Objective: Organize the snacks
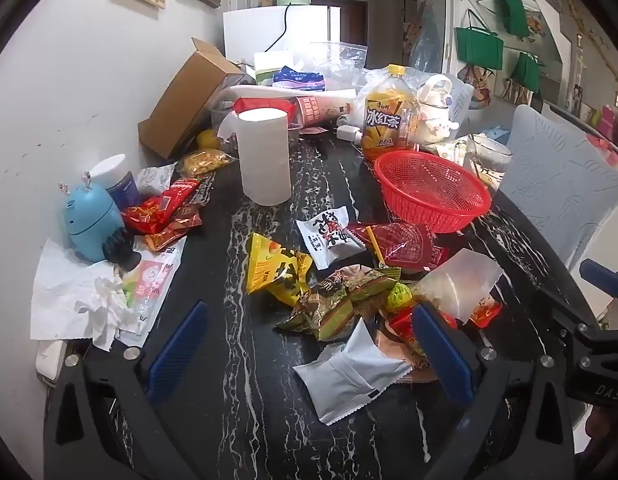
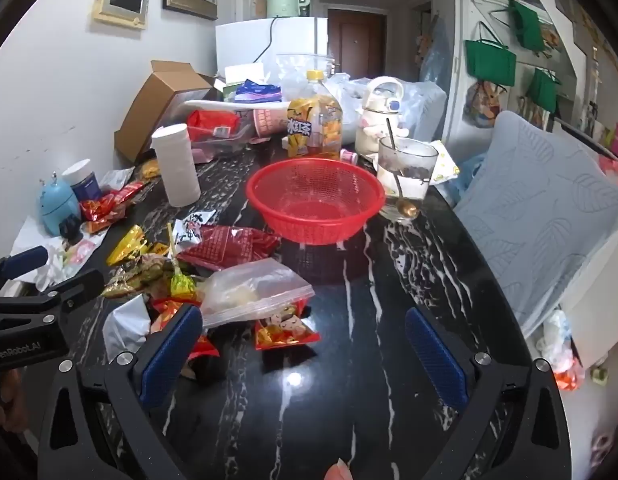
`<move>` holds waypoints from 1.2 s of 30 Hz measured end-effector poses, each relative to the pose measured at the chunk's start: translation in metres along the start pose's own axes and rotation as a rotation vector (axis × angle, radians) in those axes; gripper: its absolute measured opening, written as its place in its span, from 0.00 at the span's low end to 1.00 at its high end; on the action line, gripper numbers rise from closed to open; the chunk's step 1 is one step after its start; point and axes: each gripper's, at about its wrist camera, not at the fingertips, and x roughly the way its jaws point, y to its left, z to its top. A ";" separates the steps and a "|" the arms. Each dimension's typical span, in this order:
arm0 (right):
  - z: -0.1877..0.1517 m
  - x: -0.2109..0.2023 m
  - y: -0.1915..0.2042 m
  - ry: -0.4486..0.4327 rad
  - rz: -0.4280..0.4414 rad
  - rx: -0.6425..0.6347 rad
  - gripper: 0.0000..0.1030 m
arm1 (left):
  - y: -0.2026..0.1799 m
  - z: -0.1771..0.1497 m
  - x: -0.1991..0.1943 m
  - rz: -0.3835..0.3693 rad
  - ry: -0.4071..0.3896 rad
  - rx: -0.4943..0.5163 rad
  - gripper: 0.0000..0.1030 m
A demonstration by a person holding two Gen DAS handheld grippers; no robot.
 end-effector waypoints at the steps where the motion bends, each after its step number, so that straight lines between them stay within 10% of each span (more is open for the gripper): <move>1: 0.000 0.000 0.000 0.005 0.000 -0.001 1.00 | 0.000 0.000 0.000 -0.002 0.003 0.001 1.00; 36: -0.001 -0.001 0.004 0.012 0.027 -0.007 1.00 | -0.009 -0.006 -0.005 -0.035 0.001 -0.008 1.00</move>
